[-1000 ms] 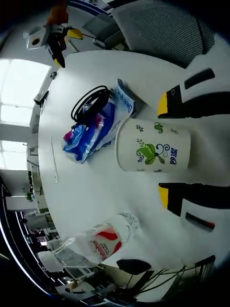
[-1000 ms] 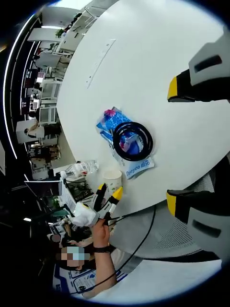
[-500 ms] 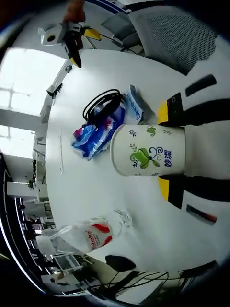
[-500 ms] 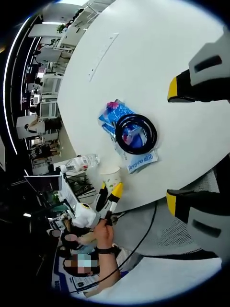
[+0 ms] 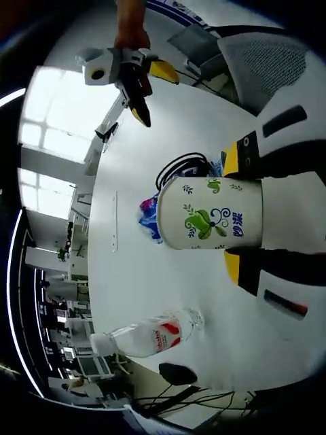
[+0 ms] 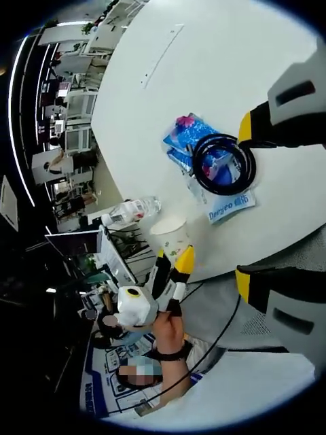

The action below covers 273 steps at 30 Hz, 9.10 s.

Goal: Arrange the tabletop items into an orderly group along one side of the table until the central work area is clear of visible clutter.

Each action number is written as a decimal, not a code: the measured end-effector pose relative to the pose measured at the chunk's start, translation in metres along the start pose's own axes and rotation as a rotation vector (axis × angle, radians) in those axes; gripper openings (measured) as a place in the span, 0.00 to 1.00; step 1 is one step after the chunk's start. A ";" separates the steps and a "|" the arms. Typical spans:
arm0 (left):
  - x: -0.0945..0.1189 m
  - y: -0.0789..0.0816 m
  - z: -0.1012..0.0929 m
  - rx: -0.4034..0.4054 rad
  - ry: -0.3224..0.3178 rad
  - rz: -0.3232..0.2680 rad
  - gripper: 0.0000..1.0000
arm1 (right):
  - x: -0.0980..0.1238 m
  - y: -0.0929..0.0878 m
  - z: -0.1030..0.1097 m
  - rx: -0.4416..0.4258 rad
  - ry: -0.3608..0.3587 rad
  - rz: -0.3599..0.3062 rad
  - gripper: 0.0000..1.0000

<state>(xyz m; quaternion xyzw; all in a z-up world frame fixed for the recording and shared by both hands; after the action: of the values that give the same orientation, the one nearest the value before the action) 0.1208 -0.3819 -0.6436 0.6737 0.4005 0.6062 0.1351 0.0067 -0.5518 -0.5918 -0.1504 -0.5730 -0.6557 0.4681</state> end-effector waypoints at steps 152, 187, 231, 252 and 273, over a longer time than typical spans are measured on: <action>0.073 0.005 0.056 0.077 0.175 -0.173 0.61 | -0.121 0.117 0.010 0.162 0.104 0.082 0.00; 0.081 -0.006 0.046 0.100 0.192 -0.167 0.63 | -0.227 0.156 -0.024 0.550 -0.069 0.388 0.00; 0.085 -0.007 0.040 0.148 0.206 -0.180 0.63 | -0.205 0.173 -0.016 0.683 -0.145 0.297 0.23; 0.075 -0.002 0.024 0.181 0.181 -0.194 0.62 | -0.128 0.144 -0.033 0.517 -0.182 0.131 0.27; 0.063 0.011 0.011 0.168 0.169 -0.172 0.62 | -0.073 0.053 -0.071 0.212 -0.235 0.082 0.34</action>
<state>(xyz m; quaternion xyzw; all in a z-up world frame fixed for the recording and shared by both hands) 0.1316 -0.3417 -0.5941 0.5924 0.5159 0.6113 0.0956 0.1103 -0.5784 -0.6337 -0.1994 -0.6831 -0.5499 0.4374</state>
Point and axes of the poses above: the point that each gripper's makers call its tool centre point, and the gripper's own axes: x roughly backward along the fingers, z roughly to its left, y roughly out of its top, the point moved 5 cm from there along x, roughly backward along the fingers, and after that the axes turned 10 degrees about z, right-handed, at the moved point
